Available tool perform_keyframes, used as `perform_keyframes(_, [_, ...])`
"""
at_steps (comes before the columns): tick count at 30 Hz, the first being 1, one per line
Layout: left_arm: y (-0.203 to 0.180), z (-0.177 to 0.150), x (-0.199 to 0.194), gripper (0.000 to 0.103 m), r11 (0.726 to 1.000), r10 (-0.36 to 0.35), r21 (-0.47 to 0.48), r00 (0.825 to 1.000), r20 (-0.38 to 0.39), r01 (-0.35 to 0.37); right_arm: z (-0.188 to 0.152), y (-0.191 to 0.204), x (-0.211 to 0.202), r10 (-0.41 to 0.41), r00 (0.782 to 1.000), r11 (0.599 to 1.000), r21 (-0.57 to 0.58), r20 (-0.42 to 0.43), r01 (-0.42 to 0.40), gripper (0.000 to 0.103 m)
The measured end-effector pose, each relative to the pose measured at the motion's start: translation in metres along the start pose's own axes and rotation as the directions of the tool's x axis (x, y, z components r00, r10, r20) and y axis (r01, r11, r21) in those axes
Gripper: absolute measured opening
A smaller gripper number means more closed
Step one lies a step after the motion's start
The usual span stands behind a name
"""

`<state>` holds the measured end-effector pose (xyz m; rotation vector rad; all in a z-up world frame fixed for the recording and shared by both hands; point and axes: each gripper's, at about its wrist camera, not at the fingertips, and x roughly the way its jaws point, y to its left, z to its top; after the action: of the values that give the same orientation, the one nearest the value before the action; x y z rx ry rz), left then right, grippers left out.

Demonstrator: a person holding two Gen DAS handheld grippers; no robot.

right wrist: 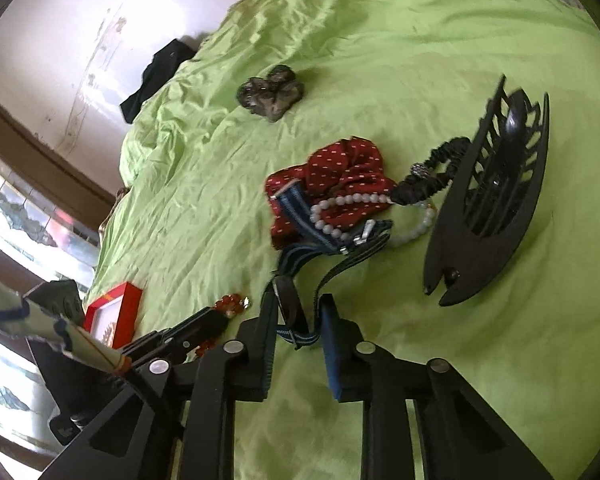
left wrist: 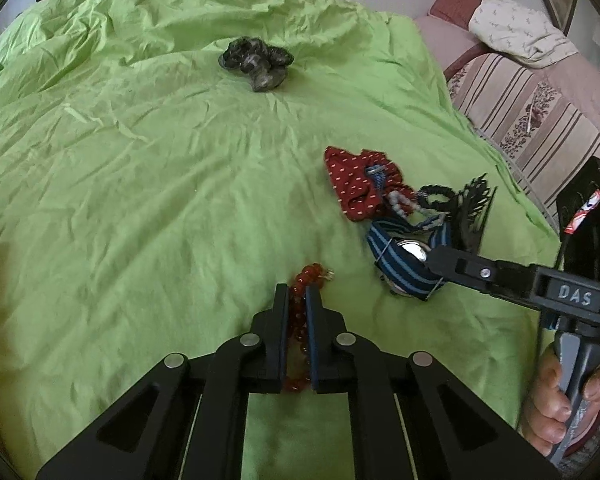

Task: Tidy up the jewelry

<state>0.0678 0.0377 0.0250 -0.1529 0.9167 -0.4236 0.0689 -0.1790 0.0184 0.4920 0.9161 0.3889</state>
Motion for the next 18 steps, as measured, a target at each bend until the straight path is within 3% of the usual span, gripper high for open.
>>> perform_keyframes(10, [-0.025,-0.008,-0.059,0.007,1.000,0.008,0.021,0.998,0.069,-0.010,-0.010,0.031,-0.025,-0.015,0.998,0.993,-0.119,0.060,0.022,0.016])
perform_keyframes(13, [-0.028,-0.011,-0.081,0.007,1.000,0.007,0.023,0.996,0.092,-0.009,-0.015,0.041,-0.032,0.001,0.998,0.990,-0.139,0.065,0.008,0.003])
perform_keyframes(18, [-0.022,-0.016,-0.120,0.007,1.000,0.021,0.009,0.990,0.139,-0.022,-0.026,0.059,-0.043,0.007,0.996,0.984,-0.180,0.087,0.009,0.002])
